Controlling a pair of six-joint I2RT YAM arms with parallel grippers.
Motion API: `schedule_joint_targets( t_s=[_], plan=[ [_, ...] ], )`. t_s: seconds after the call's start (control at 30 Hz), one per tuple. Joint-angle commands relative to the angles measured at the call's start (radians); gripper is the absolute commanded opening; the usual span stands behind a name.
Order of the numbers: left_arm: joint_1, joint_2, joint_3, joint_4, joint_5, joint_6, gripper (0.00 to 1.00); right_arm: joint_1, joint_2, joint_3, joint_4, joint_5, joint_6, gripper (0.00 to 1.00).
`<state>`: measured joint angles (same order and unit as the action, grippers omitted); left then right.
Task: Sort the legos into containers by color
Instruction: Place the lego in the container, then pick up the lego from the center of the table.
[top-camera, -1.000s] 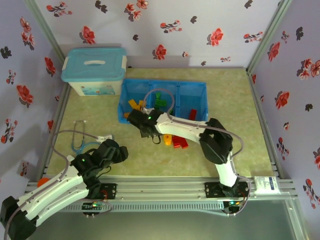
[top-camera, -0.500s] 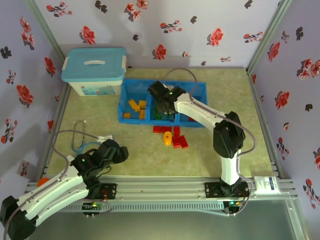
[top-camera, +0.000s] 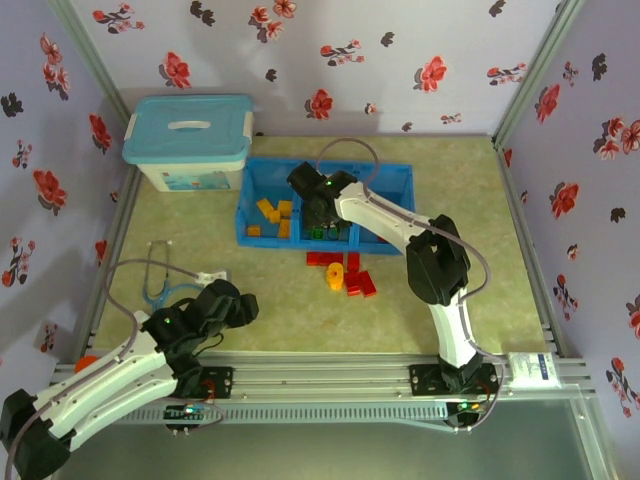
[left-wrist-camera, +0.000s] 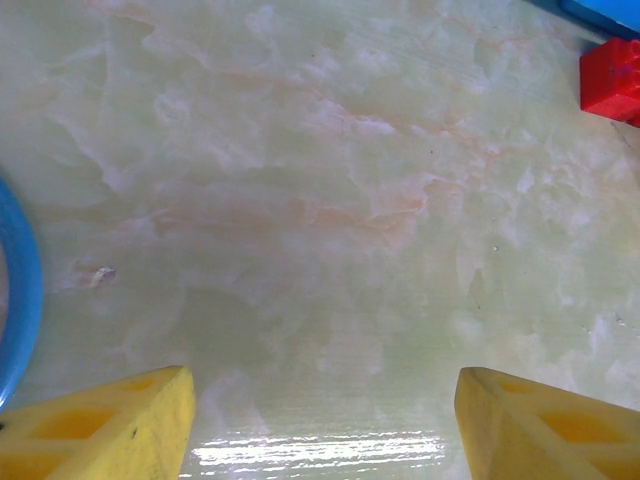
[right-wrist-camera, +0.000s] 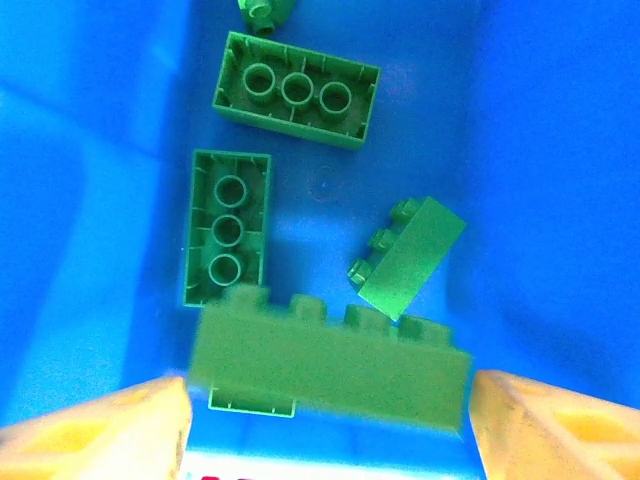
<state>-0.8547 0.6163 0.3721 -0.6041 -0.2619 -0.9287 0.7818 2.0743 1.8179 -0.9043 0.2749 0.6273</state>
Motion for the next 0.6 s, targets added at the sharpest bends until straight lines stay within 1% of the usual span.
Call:
schedule_joint_targets(
  t_s=[0.0,0.07,0.17,0.2,0.33,0.43,0.57],
  plan=[
    [-0.019,0.008,0.015,0.02,-0.016,0.03,0.69,0.021,-0.078,0.02,-0.046,0.066,-0.005,0.77],
    [-0.03,0.032,0.023,0.034,-0.017,0.036,0.69,0.037,-0.122,0.0,-0.03,0.105,-0.01,0.81],
    [-0.05,0.08,0.041,0.066,-0.016,0.042,0.69,0.04,-0.17,-0.018,-0.028,0.116,-0.011,0.85],
    [-0.06,0.101,0.05,0.078,-0.016,0.045,0.69,0.041,-0.183,-0.016,-0.038,0.121,-0.01,0.87],
    [-0.11,0.187,0.1,0.125,-0.021,0.06,0.71,0.054,-0.262,-0.062,-0.032,0.134,0.005,0.87],
    [-0.139,0.28,0.147,0.184,-0.017,0.069,0.72,0.068,-0.368,-0.19,0.04,0.135,0.03,0.87],
    [-0.167,0.46,0.239,0.262,0.014,0.094,0.73,0.073,-0.537,-0.401,0.13,0.13,0.083,0.87]
  ],
)
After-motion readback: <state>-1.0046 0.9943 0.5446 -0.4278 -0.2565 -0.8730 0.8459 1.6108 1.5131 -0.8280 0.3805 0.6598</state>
